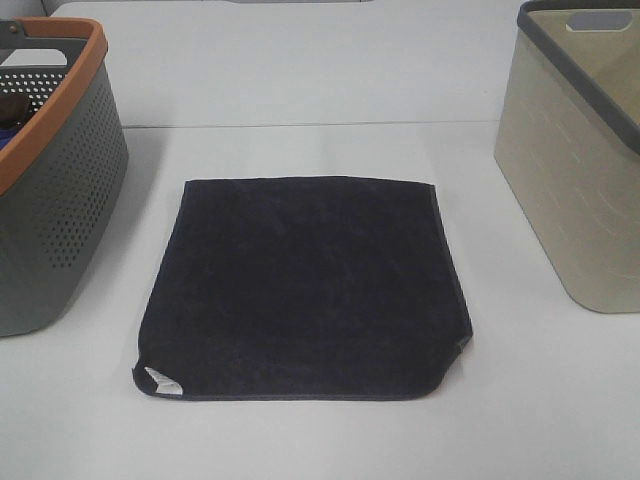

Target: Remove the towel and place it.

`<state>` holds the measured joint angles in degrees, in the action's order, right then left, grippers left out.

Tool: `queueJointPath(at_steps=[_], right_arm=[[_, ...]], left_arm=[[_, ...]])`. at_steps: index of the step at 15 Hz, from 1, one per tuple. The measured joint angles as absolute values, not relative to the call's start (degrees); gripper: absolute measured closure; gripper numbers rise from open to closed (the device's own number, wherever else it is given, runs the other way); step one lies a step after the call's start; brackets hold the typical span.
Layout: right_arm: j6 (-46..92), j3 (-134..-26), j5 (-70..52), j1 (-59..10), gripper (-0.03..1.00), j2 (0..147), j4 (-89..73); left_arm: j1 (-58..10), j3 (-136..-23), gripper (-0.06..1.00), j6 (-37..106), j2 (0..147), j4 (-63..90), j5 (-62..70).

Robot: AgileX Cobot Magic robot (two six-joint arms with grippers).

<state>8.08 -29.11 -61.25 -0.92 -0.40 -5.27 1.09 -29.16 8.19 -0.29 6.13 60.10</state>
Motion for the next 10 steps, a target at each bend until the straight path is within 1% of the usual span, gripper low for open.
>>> queueJointPath(at_steps=[10], right_arm=[[8.08,-29.11,-61.25,-0.92,0.13,-0.4,-5.44]], left_arm=[[0.0,-29.16,0.24,8.19,-0.29,5.96,60.1]])
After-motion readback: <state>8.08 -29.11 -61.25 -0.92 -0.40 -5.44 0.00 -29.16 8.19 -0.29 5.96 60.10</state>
